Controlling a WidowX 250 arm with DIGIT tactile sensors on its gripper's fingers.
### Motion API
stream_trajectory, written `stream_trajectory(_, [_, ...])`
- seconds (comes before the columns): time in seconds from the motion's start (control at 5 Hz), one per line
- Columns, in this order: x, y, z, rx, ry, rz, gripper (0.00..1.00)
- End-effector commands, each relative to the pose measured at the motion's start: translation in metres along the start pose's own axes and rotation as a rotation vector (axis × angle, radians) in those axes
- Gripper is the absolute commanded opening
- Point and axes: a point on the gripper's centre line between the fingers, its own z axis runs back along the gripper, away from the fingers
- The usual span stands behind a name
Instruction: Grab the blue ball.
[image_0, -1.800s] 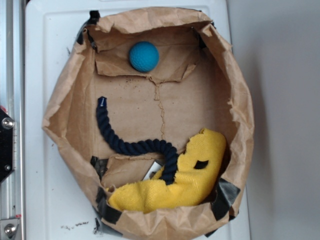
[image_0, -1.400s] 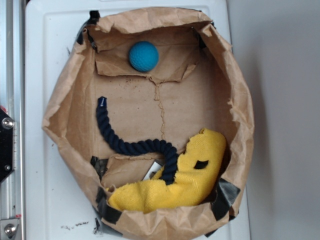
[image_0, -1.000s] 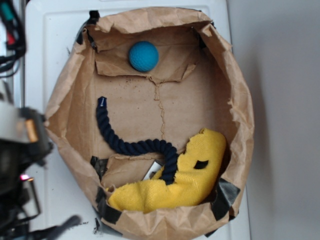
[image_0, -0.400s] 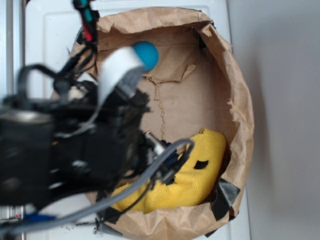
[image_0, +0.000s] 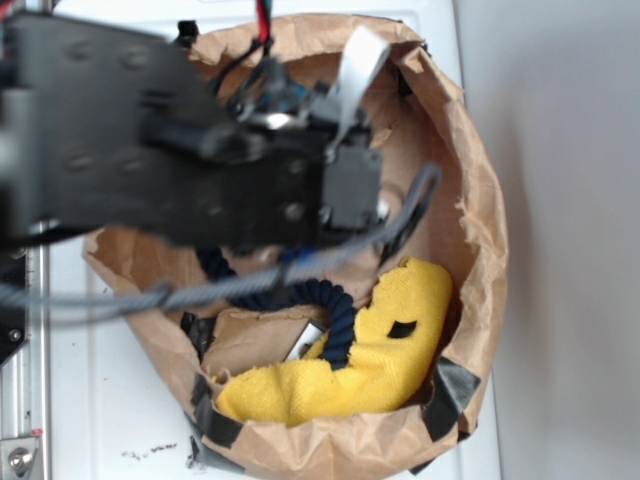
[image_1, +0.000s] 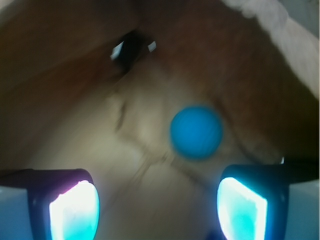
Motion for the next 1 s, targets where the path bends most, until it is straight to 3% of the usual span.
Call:
stream_trajectory(0.0, [0.0314, 0.0374, -0.0229, 0.098, -0.02, 0.09, 1.0])
stream_trajectory(0.2, [0.0283, 0.0414, -0.0191, 0.126, -0.035, 0.081, 1.0])
stream_trajectory(0.8, [0.0283, 0.0414, -0.0191, 0.126, -0.035, 0.081, 1.0])
